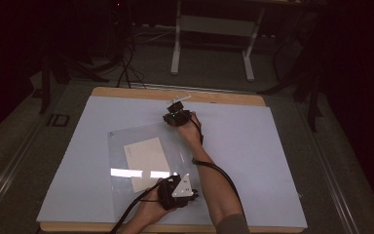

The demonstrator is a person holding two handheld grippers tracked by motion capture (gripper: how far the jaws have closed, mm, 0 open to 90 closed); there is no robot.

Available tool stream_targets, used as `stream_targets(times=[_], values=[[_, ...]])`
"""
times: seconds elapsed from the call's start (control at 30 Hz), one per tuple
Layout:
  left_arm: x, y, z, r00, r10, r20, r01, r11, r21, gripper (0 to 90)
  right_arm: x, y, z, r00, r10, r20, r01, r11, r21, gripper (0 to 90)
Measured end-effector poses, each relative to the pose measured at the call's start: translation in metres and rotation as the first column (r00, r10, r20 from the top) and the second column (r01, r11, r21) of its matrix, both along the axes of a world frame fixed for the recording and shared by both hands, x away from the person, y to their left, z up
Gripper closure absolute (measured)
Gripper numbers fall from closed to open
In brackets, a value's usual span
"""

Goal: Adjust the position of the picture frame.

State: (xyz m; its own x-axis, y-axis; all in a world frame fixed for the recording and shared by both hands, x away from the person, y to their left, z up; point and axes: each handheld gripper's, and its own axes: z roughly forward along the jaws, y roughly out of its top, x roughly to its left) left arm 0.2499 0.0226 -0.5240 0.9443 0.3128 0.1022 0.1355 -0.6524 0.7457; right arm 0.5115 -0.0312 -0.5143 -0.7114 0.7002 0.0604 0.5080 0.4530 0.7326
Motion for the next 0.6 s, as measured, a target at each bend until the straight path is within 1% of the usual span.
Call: stream_targets(times=[0.03, 0.07, 0.1, 0.13, 0.17, 0.2, 0.23, 0.27, 0.3, 0.33, 0.37, 0.4, 0.47, 0.53, 0.6], values=[[0.001, 0.002, 0.0, 0.9999, -0.009, -0.014, 0.008, 0.9998, -0.016, 74.8, -0.002, 0.0, 0.002, 0.9998, 0.015, 0.016, -0.014, 1.0, -0.027, 74.5], [0.002, 0.005, 0.001, 0.9994, -0.022, -0.029, 0.021, 0.9993, -0.031, 71.9, -0.004, -0.001, 0.005, 0.9988, 0.026, 0.041, -0.024, 0.999, -0.043, 71.8], [0.001, 0.007, 0.002, 0.9992, -0.024, -0.031, 0.023, 0.9989, -0.041, 69.7, -0.007, -0.003, 0.008, 0.9982, 0.032, 0.051, -0.029, 0.998, -0.048, 70.1], [0.0, 0.011, 0.004, 0.9991, -0.028, -0.032, 0.026, 0.9987, -0.043, 67.7, -0.009, -0.006, 0.012, 0.9975, 0.04, 0.058, -0.037, 0.998, -0.049, 68.3], [0.0, 0.013, 0.005, 0.9988, -0.03, -0.039, 0.028, 0.9983, -0.051, 66.0, -0.012, -0.01, 0.017, 0.996, 0.046, 0.076, -0.042, 0.998, -0.056, 67.3], [-0.001, 0.017, 0.006, 0.9984, -0.035, -0.044, 0.032, 0.9975, -0.062, 64.1, -0.014, -0.014, 0.02, 0.9953, 0.048, 0.083, -0.044, 0.997, -0.059, 66.6], [-0.001, 0.022, 0.008, 0.9982, -0.039, -0.046, 0.036, 0.9971, -0.067, 63.2, -0.017, -0.019, 0.023, 0.9944, 0.053, 0.092, -0.048, 0.997, -0.054, 65.8], [-0.002, 0.027, 0.009, 0.9978, -0.037, -0.055, 0.033, 0.9962, -0.081, 63.2, -0.021, -0.024, 0.026, 0.9936, 0.053, 0.1, -0.049, 0.998, -0.05, 65.3], [-0.001, 0.032, 0.01, 0.9978, -0.035, -0.056, 0.03, 0.9955, -0.09, 63.0, -0.024, -0.029, 0.027, 0.993, 0.058, 0.103, -0.053, 0.997, -0.051, 64.6], [-0.001, 0.037, 0.012, 0.9984, -0.025, -0.052, 0.02, 0.9958, -0.089, 62.3, -0.027, -0.035, 0.028, 0.993, 0.06, 0.102, -0.055, 0.997, -0.051, 64.1], [0.001, 0.041, 0.013, 0.9988, -0.01, -0.047, 0.006, 0.9968, -0.08, 62.3, -0.029, -0.041, 0.029, 0.9929, 0.063, 0.101, -0.059, 0.997, -0.045, 64.0], [0.003, 0.045, 0.015, 0.9988, 0.006, -0.049, -0.01, 0.9974, -0.072, 62.3, -0.032, -0.047, 0.029, 0.9935, 0.063, 0.095, -0.06, 0.998, -0.035, 64.2], [0.01, 0.053, 0.017, 0.9977, 0.046, -0.051, -0.05, 0.9959, -0.075, 62.3, -0.038, -0.058, 0.028, 0.9949, 0.064, 0.077, -0.064, 0.998, -0.009, 65.1], [0.021, 0.062, 0.02, 0.9947, 0.087, -0.054, -0.092, 0.9916, -0.091, 62.2, -0.047, -0.068, 0.026, 0.9947, 0.07, 0.075, -0.07, 0.998, 0.002, 65.6], [0.032, 0.069, 0.022, 0.9904, 0.118, -0.071, -0.126, 0.9856, -0.113, 62.5, -0.057, -0.077, 0.024, 0.9933, 0.081, 0.083, -0.081, 0.997, -0.008, 65.6]])
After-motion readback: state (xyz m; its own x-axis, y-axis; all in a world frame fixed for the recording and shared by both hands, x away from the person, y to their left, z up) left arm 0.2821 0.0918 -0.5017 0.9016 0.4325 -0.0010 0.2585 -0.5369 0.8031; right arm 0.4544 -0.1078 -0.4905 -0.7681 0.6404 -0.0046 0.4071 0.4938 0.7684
